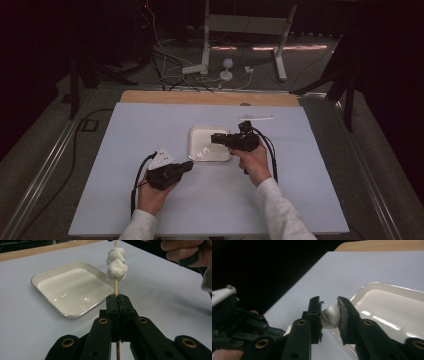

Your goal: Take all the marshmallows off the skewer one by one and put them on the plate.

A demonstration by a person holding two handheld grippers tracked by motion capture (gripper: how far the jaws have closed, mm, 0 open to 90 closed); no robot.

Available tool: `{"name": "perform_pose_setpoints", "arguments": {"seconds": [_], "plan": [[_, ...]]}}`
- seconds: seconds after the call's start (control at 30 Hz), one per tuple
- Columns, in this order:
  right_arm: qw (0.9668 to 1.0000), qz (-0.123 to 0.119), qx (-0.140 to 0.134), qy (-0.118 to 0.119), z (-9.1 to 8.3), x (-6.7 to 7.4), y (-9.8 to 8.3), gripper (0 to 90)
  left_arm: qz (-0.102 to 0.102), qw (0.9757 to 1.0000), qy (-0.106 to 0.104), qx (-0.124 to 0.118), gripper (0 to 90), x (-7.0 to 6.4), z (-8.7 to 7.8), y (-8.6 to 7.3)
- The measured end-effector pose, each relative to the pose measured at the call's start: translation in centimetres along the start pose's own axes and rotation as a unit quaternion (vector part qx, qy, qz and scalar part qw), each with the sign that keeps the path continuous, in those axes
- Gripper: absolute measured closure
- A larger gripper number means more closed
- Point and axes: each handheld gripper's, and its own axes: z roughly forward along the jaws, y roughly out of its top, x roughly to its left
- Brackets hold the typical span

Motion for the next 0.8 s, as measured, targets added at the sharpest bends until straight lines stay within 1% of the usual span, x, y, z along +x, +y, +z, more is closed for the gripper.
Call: {"name": "perform_pose_setpoints", "arguments": {"seconds": [0.1, 0.3, 0.33, 0.37, 0.47, 0.5, 0.63, 0.67, 0.7, 0.73, 0.77, 0.8], "plan": [[1.0, -0.003, -0.002, -0.002, 0.0, 0.2, 0.1, 77.4, -0.001, 1.0, -0.001, -0.004, 90.0, 0.0, -0.3, 0.0], [0.9992, -0.021, -0.009, -0.033, 0.3, 1.0, 0.3, 79.7, 0.001, 1.0, 0.008, -0.001, 90.0, 0.0, -0.7, 0.1], [0.999, -0.02, -0.01, -0.038, 0.4, 1.0, 0.3, 79.9, 0.003, 1.0, 0.008, 0.0, 90.0, 0.1, -0.7, 0.1], [0.9989, -0.02, -0.009, -0.043, 0.5, 1.1, 0.3, 80.1, 0.006, 0.9999, 0.013, 0.002, 90.0, 0.2, -0.8, 0.2], [0.9979, -0.021, -0.006, -0.061, 0.7, 1.2, 0.3, 80.6, 0.004, 0.9999, 0.012, 0.003, 90.0, 0.2, -0.8, 0.3], [0.9975, -0.02, -0.008, -0.067, 0.7, 1.2, 0.3, 80.8, 0.006, 0.9998, 0.016, 0.006, 90.0, 0.1, -0.7, 0.3], [0.9964, -0.02, -0.016, -0.081, 0.8, 1.2, 0.4, 81.3, 0.005, 0.9999, 0.015, 0.008, 90.0, 0.3, -0.7, 0.4], [0.9912, -0.027, -0.029, -0.126, 0.5, 1.2, 0.5, 81.9, 0.009, 0.9996, 0.022, 0.016, 90.0, 0.3, -0.8, 0.3], [0.9895, -0.016, -0.044, -0.137, -0.1, 0.7, 0.6, 81.9, 0.009, 0.9994, 0.026, 0.022, 90.0, 0.6, -0.9, 0.2], [0.9895, -0.016, -0.044, -0.137, -0.1, 0.7, 0.6, 81.9, 0.0, 0.9995, 0.027, 0.018, 90.0, 1.0, -1.2, 0.0], [0.9889, -0.001, -0.064, -0.134, -1.4, -0.2, 1.0, 81.5, -0.012, 0.9996, 0.026, 0.009, 90.0, 1.4, -1.5, 0.0], [0.9901, -0.005, -0.056, -0.129, -1.7, -0.3, 1.2, 81.2, -0.018, 0.9996, 0.024, 0.001, 90.0, 1.8, -1.8, 0.0]]}}
